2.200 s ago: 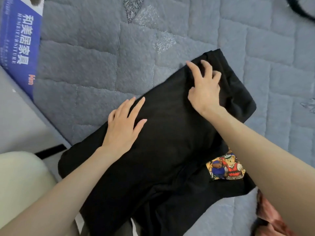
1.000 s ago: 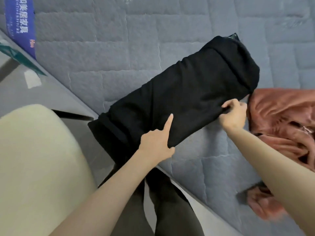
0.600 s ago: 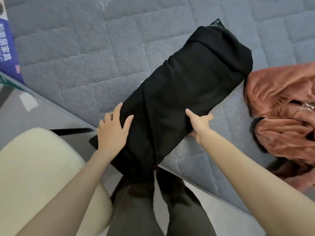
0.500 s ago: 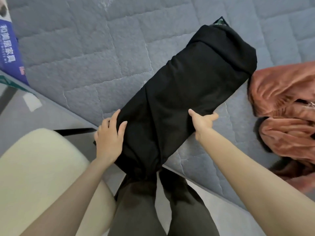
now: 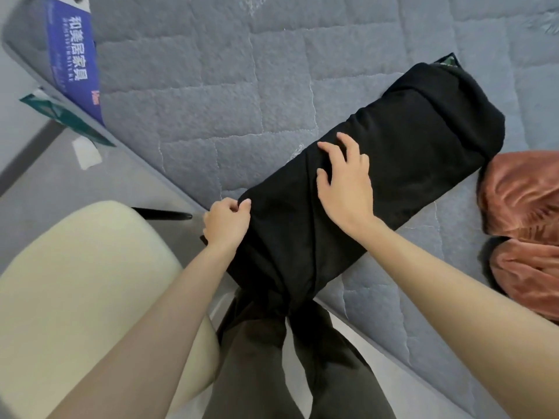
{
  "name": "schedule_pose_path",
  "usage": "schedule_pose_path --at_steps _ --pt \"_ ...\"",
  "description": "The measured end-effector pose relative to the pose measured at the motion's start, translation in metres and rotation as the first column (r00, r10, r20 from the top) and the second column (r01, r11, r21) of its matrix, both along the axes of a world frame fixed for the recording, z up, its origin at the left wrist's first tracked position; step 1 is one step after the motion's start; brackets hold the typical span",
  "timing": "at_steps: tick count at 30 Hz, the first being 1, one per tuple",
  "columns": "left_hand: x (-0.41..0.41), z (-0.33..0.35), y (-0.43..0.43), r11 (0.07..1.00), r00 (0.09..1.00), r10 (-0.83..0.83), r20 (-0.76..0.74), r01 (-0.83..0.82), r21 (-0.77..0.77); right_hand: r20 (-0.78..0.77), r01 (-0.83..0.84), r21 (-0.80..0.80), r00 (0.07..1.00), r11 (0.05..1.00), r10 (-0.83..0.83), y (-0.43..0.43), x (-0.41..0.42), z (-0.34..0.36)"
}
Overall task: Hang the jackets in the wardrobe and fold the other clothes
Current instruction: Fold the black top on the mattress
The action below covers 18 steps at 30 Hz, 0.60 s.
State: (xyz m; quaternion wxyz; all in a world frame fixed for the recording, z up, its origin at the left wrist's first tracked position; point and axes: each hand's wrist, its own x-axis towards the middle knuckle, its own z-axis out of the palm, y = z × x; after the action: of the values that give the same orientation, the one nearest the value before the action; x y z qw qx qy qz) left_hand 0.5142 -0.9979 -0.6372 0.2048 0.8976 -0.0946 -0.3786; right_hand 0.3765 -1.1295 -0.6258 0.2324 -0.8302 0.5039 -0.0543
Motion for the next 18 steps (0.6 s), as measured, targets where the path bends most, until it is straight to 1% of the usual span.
schedule_pose_path --at_steps 1,2,4,5,6,7,8,9,10,12,14,15,16,18 --pt "0.002 0.001 0.000 0.996 0.998 0.052 -0.034 -0.054 -0.065 -0.087 -0.034 -0.040 0.996 0.999 0.031 -0.005 0.005 -0.002" --pt "0.004 0.003 0.002 0.990 0.997 0.077 -0.030 -0.080 -0.115 -0.173 -0.057 -0.043 0.984 0.997 0.049 -0.011 0.010 -0.004" --pt "0.011 0.004 0.013 0.985 0.995 0.092 0.026 -0.087 -0.146 -0.308 -0.043 0.041 0.950 0.998 0.053 -0.025 0.015 -0.009" --pt "0.016 0.001 0.021 0.985 0.992 0.116 0.043 -0.109 -0.132 -0.355 -0.006 0.095 0.934 0.995 0.039 -0.032 0.016 -0.013" --pt "0.021 -0.001 0.029 0.982 0.987 0.161 0.022 -0.158 -0.106 -0.398 0.037 0.143 0.917 0.989 0.023 -0.039 0.017 -0.015" --pt "0.026 -0.003 0.035 0.974 0.976 0.216 -0.031 -0.217 -0.068 -0.439 0.077 0.184 0.898 0.980 0.012 -0.044 0.018 -0.018" --pt "0.030 -0.006 0.040 0.971 0.969 0.238 -0.071 -0.240 -0.008 -0.473 0.109 0.212 0.881 0.971 0.005 -0.047 0.020 -0.020" --pt "0.034 -0.008 0.042 0.978 0.975 0.206 -0.085 -0.203 0.043 -0.498 0.133 0.226 0.867 0.965 -0.003 -0.049 0.022 -0.021" --pt "0.038 -0.010 0.040 0.990 0.990 0.125 -0.064 -0.120 0.078 -0.511 0.149 0.227 0.859 0.962 -0.012 -0.050 0.024 -0.022" --pt "0.039 -0.008 0.032 0.988 0.993 -0.086 0.082 0.075 0.135 -0.508 0.144 0.192 0.861 0.971 -0.027 -0.047 0.028 -0.023" --pt "0.035 -0.001 0.025 0.971 0.960 -0.196 0.201 0.161 0.179 -0.454 0.105 0.099 0.890 0.990 -0.050 -0.045 0.026 -0.022" --pt "0.032 0.002 0.023 0.964 0.934 -0.236 0.268 0.190 0.187 -0.396 0.087 0.031 0.916 0.996 -0.067 -0.046 0.023 -0.021" --pt "0.026 0.006 0.020 0.953 0.890 -0.293 0.349 0.244 0.177 -0.314 0.073 -0.035 0.946 0.997 -0.080 -0.048 0.018 -0.020" --pt "0.011 0.012 0.009 0.898 0.778 -0.423 0.465 0.429 0.100 -0.120 0.079 -0.110 0.988 0.991 -0.092 -0.057 0.010 -0.016"
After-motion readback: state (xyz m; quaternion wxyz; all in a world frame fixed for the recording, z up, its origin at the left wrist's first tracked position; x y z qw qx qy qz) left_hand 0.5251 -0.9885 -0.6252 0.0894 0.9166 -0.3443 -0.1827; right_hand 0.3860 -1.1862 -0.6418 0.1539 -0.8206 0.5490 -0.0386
